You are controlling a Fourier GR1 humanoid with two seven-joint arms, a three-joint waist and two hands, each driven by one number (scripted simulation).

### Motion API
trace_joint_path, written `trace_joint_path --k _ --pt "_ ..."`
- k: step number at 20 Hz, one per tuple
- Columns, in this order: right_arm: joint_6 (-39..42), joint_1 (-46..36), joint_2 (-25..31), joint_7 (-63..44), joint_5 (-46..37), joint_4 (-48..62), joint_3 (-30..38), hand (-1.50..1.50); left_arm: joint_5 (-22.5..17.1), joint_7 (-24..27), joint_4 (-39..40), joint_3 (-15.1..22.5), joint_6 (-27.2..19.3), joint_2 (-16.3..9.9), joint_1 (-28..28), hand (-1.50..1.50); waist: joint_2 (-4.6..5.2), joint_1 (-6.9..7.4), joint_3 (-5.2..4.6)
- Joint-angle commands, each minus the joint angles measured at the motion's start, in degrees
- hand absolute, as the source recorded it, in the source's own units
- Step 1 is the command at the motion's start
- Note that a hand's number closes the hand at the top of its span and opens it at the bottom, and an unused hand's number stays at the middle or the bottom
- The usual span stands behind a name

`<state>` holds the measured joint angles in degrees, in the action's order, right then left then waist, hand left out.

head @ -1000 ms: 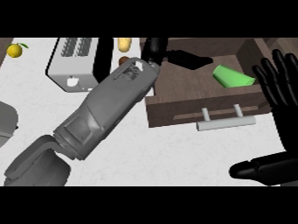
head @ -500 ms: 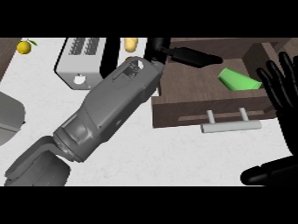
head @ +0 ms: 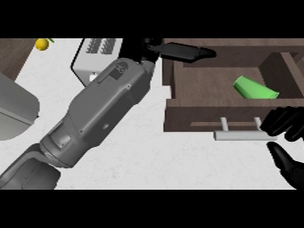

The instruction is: Pick up the cup, place it into the drawer and close the drawer

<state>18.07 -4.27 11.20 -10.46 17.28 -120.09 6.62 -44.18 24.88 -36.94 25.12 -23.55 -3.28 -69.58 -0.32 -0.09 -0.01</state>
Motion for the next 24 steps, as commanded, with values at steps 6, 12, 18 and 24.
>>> trace_joint_path --k 6,12,18,24 --pt "4.97 3.97 3.66 3.46 -10.56 0.30 -3.13 1.50 -0.97 -4.82 -18.89 -1.49 -2.02 -9.19 16.14 -1.50 -0.36 2.05 0.01" --pt "4.74 5.99 4.85 2.00 -14.58 -0.19 -2.76 1.50 -1.64 -6.72 -33.62 -2.59 0.69 -18.21 31.59 -1.50 -0.21 1.72 -0.01" --pt "2.82 -0.31 4.60 8.70 -28.41 9.79 -7.87 1.50 -2.51 -6.27 -41.85 -5.60 5.11 -22.99 42.73 -1.50 0.22 1.62 0.02" --pt "-0.61 1.60 9.33 18.12 -47.27 13.80 -15.84 1.50 -4.95 -5.48 -46.22 -9.12 10.52 -27.47 49.35 -1.50 0.27 2.13 0.02"
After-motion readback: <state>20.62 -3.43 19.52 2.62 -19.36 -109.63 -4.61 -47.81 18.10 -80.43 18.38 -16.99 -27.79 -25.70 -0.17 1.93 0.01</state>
